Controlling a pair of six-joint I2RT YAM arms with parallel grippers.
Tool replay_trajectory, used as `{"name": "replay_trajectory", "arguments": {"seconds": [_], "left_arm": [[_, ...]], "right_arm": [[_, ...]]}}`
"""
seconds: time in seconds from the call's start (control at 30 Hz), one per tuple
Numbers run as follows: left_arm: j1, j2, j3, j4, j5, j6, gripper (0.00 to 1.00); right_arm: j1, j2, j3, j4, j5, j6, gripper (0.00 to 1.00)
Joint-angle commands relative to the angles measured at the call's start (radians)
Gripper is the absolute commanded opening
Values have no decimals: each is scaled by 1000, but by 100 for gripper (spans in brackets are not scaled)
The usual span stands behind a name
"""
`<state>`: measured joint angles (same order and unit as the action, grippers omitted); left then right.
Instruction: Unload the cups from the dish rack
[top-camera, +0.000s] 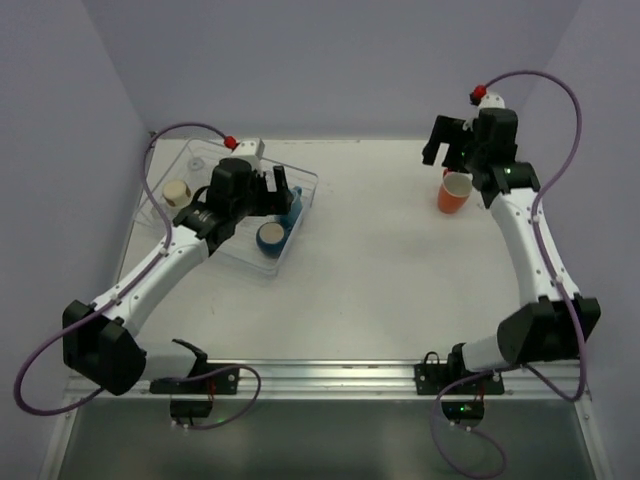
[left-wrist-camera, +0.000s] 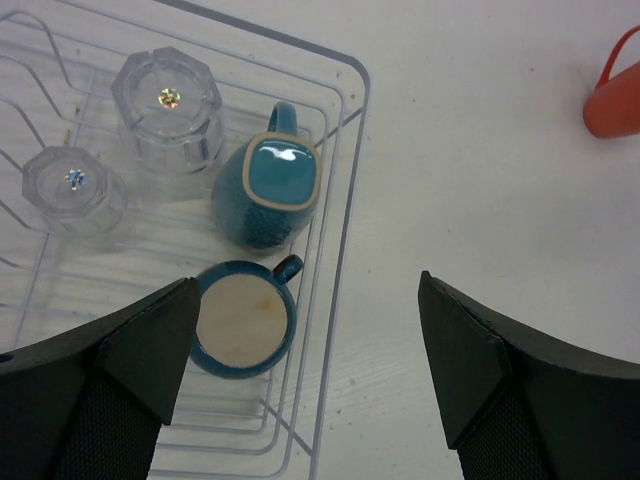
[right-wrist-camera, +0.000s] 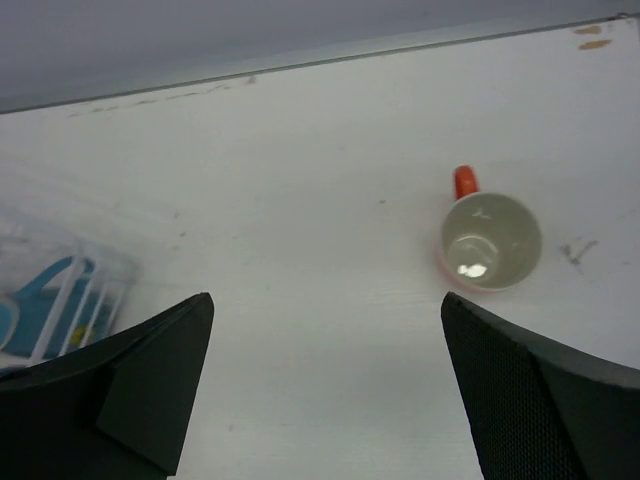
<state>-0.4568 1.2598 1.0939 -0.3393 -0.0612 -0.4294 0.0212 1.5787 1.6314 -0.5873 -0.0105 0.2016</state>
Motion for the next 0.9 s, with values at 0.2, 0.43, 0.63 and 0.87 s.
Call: {"name": "replay_trajectory", "arguments": {"seconds": [0.2,0.43,0.63,0.87], "left_arm": [[-75,283,207,29,-262,18,94],[-80,444,291,46,-296,34,80],[-94,490,308,51,-338,52,80],[-95,539,305,52,-353,90,83]], "right_arm": [[270,-474,-662,500,-146,229,99],[301,-605,-846,546,-195,268,87],[307,-597,-858,558,-212,279,86],[316,-599,-854,570,-230,285,86]]}}
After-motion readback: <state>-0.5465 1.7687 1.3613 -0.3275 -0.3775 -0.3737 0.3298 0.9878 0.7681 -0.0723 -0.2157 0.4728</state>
